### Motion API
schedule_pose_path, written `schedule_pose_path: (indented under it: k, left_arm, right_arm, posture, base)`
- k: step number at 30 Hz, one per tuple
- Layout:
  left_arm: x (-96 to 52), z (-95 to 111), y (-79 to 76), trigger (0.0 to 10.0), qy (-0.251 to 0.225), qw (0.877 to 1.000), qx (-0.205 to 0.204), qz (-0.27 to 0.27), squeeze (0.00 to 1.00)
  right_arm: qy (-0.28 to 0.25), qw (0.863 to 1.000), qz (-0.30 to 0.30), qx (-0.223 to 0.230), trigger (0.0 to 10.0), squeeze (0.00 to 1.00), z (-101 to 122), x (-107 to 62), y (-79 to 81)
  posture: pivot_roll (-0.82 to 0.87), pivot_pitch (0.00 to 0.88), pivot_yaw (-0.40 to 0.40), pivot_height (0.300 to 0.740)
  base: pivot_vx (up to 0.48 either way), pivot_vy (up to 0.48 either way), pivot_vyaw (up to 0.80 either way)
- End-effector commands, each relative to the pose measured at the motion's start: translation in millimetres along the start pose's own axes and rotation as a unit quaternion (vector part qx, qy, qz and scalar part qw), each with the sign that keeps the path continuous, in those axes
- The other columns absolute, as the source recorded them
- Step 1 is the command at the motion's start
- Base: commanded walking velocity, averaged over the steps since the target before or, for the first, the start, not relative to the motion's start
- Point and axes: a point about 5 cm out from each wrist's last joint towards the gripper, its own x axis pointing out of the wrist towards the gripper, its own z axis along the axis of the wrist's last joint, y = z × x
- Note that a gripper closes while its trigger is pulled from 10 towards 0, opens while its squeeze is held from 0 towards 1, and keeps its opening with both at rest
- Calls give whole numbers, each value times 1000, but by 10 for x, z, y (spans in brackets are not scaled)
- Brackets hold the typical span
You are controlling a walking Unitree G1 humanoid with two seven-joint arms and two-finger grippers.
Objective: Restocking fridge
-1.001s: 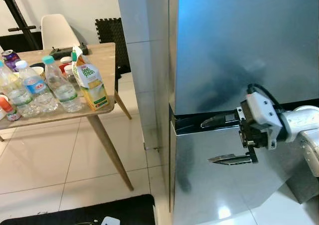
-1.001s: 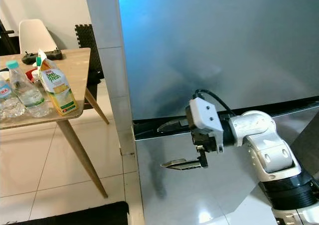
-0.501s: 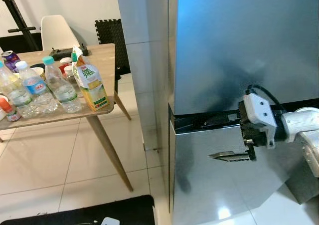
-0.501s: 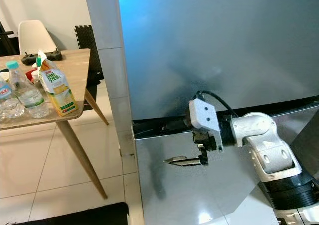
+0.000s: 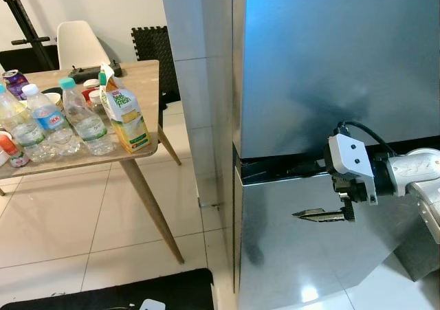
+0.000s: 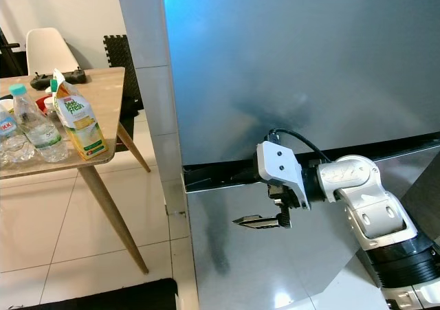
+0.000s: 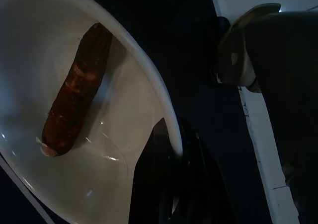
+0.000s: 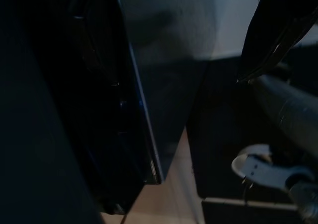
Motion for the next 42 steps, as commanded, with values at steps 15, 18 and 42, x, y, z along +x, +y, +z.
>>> schedule_pose_path:
  k: [15, 18, 42]
  left_arm:
    - [33, -104, -259, 10000, 20, 999, -5, -48, 0]
    - [33, -105, -257, 10000, 20, 999, -5, -49, 0]
    - [31, -115, -260, 10000, 21, 998, -5, -52, 0]
  right_arm:
    - [-37, 996, 78, -3, 10000, 0, 108, -121, 184]
    - [-76, 994, 80, 0, 10000, 0, 190, -174, 189]
    - [-375, 900, -155, 160, 10000, 0, -171, -872, -12]
  posture:
    - [-82, 0, -13, 740]
    - [-82, 0, -13, 740]
    - [-81, 0, -13, 740]
  base:
    - [0, 0, 0]
    - [0, 0, 0]
    - [0, 0, 0]
